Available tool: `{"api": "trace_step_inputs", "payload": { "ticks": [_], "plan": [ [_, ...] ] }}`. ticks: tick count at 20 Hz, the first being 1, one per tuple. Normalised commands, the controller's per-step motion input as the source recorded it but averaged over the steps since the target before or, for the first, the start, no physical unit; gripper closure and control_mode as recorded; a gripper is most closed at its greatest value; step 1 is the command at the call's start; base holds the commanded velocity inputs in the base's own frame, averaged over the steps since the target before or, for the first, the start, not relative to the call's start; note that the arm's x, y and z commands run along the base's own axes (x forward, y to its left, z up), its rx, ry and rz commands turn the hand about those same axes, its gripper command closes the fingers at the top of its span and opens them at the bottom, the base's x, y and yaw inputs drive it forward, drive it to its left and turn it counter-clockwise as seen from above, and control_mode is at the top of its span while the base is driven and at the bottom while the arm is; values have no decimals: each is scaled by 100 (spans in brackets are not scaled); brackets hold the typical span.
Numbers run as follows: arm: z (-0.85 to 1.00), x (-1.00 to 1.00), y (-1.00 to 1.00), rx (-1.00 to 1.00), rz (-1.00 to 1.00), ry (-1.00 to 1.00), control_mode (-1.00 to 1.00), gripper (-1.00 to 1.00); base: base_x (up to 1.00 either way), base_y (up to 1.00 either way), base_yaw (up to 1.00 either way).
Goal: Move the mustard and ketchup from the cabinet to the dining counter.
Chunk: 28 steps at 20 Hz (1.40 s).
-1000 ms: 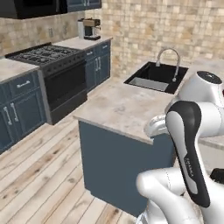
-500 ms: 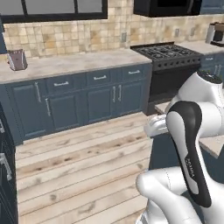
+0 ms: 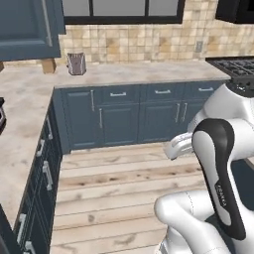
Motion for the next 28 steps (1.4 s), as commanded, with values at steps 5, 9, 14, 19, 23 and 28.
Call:
{"api": "trace_step_inputs", "payload": {
  "ticks": [5,9,14,19,23,28],
  "plan": [
    [0,0,0,0,0,0,100,-100,82,-24,6],
    [0,0,0,0,0,0,100,-100,83,-27,3],
    [0,0,0,0,0,0,100,-100,83,-25,6],
    [0,0,0,0,0,0,100,-100,83,-25,7],
    [0,0,0,0,0,0,100,-100,83,-25,9],
    [0,0,0,0,0,0,100,-100,83,-24,11]
  ]
}}
